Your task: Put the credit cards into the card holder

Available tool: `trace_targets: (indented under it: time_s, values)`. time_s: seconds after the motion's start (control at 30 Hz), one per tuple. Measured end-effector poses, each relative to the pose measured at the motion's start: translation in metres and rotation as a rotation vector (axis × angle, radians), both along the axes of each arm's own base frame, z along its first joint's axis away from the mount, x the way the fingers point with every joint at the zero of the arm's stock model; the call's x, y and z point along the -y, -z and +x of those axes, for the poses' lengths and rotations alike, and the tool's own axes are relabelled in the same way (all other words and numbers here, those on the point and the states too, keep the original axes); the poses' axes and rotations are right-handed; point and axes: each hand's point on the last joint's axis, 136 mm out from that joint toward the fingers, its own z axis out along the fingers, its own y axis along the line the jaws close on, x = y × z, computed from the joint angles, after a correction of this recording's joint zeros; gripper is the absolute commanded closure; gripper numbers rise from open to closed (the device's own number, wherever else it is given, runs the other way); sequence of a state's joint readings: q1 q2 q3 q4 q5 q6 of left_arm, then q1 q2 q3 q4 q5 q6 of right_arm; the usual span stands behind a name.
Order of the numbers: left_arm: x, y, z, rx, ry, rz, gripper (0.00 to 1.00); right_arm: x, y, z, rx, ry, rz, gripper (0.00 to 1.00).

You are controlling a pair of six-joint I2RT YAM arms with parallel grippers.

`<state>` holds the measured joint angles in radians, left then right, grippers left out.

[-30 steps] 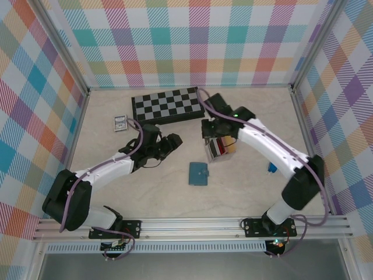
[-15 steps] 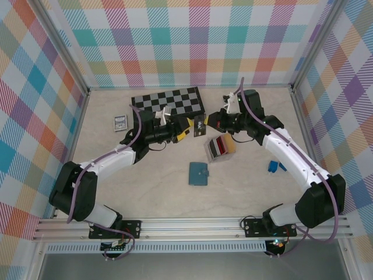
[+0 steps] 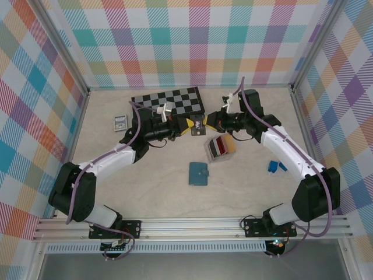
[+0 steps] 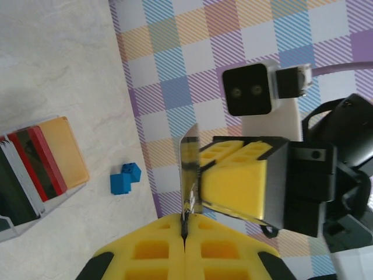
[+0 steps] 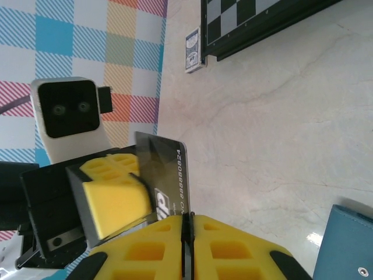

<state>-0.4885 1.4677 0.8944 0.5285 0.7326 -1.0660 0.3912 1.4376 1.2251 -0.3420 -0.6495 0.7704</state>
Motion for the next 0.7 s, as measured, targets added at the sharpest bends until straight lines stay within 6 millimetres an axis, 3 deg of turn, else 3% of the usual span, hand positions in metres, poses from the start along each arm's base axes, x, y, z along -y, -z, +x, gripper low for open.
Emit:
trace_targets:
  time_s: [0.2,0.33,0.57,0.7]
  values:
    - [-0.001,-0.006,-0.003,0.007,0.004,-0.008,1.00,-0.003,-0.007,-0.004,0.004,-0.045,0.054,0.67]
    - [0.000,-0.009,-0.005,-0.001,0.010,-0.018,1.00,-0.006,-0.009,-0.006,0.003,-0.073,0.083,0.66]
    - [-0.002,-0.020,-0.008,0.000,0.008,-0.042,1.00,-0.010,-0.010,-0.008,0.002,-0.107,0.116,0.72]
    - [-0.003,-0.021,-0.009,0.002,0.007,-0.044,1.00,-0.012,-0.012,-0.011,0.007,-0.134,0.133,0.83]
